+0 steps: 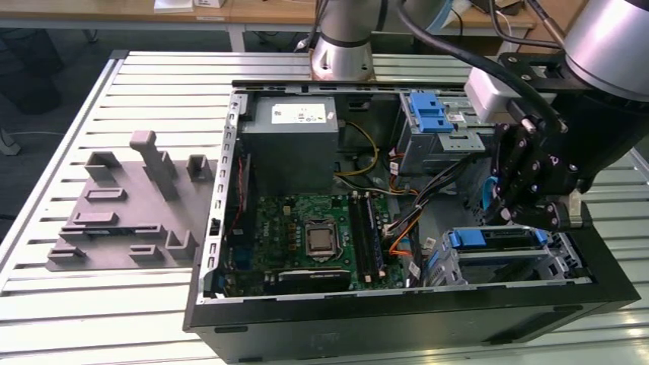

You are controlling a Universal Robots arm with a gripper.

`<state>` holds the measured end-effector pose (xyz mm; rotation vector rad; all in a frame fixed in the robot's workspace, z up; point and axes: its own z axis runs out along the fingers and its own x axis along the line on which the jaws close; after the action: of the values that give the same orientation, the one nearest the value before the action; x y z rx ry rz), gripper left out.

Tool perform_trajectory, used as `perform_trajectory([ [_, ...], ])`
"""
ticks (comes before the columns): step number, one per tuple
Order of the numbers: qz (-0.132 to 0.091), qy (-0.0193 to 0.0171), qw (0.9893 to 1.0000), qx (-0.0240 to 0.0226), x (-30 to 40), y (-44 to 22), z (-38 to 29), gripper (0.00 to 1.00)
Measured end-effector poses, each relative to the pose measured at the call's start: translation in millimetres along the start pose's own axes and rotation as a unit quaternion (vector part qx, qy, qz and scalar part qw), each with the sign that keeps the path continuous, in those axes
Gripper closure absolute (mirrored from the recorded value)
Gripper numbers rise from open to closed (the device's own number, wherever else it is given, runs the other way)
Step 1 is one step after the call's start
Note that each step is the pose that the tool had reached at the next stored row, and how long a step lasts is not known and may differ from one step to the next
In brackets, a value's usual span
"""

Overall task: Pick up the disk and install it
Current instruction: 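Insert the first disk wire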

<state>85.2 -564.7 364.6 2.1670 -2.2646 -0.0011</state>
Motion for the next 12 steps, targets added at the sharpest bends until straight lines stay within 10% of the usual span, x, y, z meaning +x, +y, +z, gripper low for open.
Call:
perform_trajectory([
  [12,0.0,0.0001,1.0,-0.0012,-1.4,-20.1,0.2,0.89],
])
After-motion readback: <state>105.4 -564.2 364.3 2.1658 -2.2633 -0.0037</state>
